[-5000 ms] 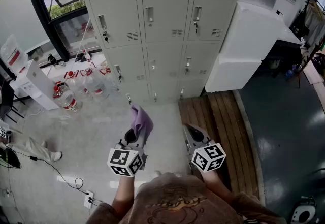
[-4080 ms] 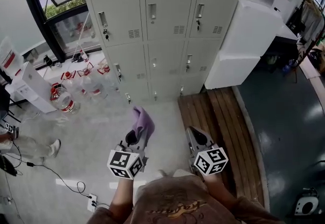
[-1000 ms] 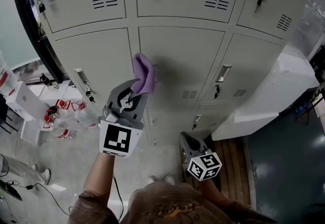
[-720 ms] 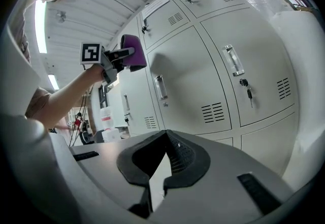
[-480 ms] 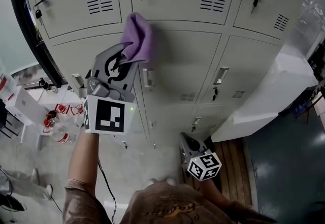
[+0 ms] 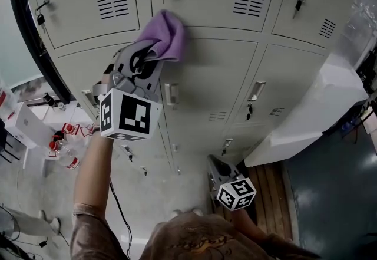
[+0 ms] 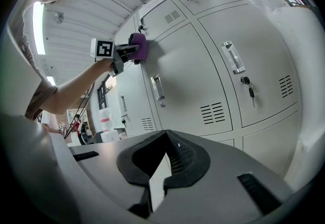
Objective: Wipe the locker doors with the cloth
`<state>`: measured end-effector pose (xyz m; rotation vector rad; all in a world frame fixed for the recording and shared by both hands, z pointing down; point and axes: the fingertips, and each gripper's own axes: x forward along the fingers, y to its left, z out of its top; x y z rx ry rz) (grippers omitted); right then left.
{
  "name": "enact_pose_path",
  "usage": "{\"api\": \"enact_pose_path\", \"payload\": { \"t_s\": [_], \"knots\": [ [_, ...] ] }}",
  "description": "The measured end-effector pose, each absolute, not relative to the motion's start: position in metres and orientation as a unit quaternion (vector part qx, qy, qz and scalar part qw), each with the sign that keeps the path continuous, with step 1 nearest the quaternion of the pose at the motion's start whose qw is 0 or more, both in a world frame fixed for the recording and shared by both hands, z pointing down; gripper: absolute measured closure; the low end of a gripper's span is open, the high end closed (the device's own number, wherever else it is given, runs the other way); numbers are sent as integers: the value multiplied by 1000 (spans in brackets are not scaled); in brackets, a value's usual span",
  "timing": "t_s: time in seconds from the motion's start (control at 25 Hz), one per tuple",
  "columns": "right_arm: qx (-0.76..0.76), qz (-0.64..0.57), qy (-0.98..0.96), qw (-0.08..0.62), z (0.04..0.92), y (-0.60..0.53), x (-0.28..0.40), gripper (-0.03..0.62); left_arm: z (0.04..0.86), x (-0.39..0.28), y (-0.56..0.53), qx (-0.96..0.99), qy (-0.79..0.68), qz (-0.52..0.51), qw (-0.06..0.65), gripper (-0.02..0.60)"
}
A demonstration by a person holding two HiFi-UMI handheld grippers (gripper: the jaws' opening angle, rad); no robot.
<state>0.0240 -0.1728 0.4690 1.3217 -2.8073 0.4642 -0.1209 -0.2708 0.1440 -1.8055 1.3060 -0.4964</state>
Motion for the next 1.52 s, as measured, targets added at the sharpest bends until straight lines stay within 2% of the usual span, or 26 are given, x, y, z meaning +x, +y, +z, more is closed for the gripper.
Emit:
{"api": "enact_pose_path", "payload": {
  "t_s": [0.6,1.52],
  "knots": [
    [422,147,-894,-3,468,-189,23,597,157,-110,-294,-741,493,-223,398,538],
    [416,155,-896,13,479,-189,18,597,265,-98,-299,-792,449,-258,323,538]
  ]
}}
